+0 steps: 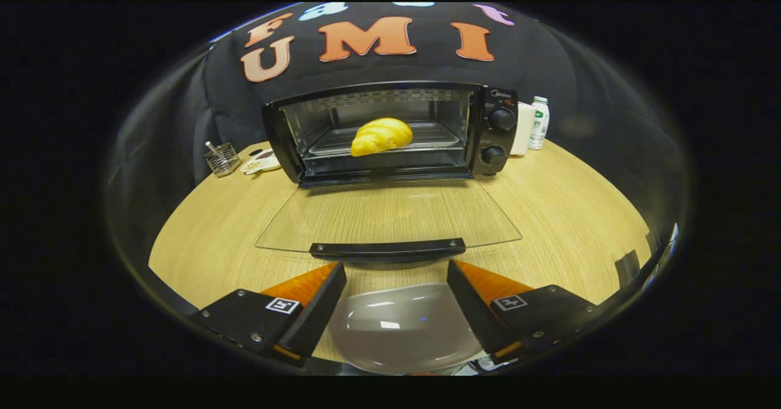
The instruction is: Open the toaster oven, put the food inside, and close the toaster oven door.
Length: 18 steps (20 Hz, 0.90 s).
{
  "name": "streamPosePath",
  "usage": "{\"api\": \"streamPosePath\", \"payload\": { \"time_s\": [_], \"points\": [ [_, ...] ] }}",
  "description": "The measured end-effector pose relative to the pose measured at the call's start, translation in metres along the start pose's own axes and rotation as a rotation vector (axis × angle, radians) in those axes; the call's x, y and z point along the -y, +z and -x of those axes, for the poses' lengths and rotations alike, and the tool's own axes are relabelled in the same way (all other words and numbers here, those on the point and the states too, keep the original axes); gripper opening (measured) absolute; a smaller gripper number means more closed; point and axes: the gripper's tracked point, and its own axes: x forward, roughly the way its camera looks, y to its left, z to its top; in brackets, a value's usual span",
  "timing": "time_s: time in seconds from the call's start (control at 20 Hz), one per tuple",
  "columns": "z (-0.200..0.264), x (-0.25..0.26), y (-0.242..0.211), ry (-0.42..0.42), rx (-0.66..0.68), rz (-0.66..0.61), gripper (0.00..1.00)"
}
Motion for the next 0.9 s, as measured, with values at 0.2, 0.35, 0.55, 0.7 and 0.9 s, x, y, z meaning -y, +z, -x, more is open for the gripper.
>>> {"api": "streamPosePath", "payload": {
  "time_s": [0.2, 0.35, 0.55, 0.7, 0.9],
  "points": [
    [-0.010, 0.000, -0.006, -0.010, -0.022, -0.010, 0.99],
    [-0.010, 0.000, -0.002, -0.010, -0.022, -0.062, 0.99],
    [-0.002, 0.000, 0.008, -0.010, -0.005, -0.060, 0.99],
    [0.005, 0.001, 0.018, -0.007, 0.009, -0.066, 0.99],
    [0.013, 0.000, 0.037, -0.003, 0.048, -0.070, 0.99]
  ]
}}
